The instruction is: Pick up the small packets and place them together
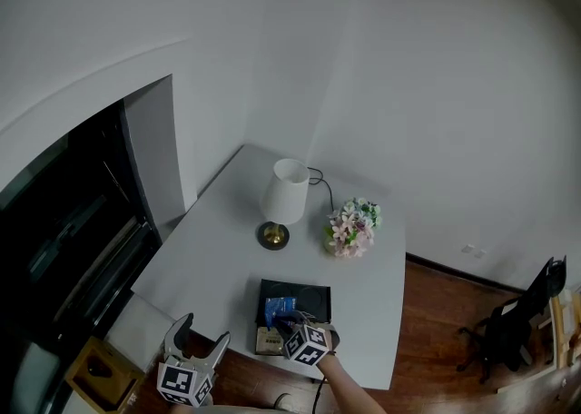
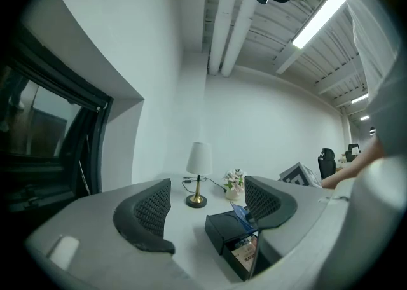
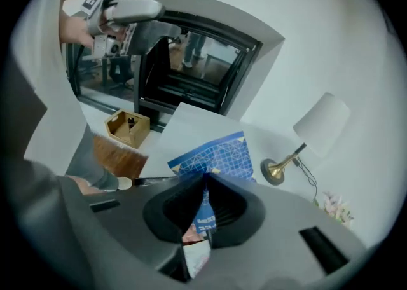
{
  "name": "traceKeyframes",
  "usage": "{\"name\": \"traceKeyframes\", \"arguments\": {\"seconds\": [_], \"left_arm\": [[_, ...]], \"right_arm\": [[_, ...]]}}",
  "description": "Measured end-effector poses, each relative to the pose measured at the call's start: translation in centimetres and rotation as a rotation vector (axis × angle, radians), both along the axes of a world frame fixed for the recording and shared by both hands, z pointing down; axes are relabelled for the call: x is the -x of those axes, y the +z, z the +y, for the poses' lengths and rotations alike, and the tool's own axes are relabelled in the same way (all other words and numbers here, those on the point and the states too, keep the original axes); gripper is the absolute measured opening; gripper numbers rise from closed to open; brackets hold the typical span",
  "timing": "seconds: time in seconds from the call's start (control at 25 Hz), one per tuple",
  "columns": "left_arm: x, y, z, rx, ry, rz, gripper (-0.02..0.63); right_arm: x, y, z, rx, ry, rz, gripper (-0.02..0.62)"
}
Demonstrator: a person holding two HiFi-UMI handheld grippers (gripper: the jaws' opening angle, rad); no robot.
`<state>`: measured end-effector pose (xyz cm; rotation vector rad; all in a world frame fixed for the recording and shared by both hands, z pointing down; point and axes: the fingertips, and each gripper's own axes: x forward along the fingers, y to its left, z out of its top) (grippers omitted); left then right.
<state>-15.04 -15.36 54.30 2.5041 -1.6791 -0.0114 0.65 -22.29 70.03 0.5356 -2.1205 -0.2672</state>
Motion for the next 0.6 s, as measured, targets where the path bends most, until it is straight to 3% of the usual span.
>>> {"name": "traceKeyframes", "arguments": {"seconds": [0.2,0.44,0.6], "left_arm": [[0.4,0.0,0.1,0.000,-0.011,-0.005,0.359],[0.9,0.3,0.4,0.018,-0.026,0.002,0.359],[1.3,-0.1,0.4,0.010,-0.042,0.024,0.351]], "right_arm": [[0.0,2.4,-5.5,0.082,0.079,0.045,0.032],[0.5,6.4,-7.7,0.236,0.116,0.075,0.032],[0.2,6.4,-8.6,0.230,0.145,0.056,0.055]]}}
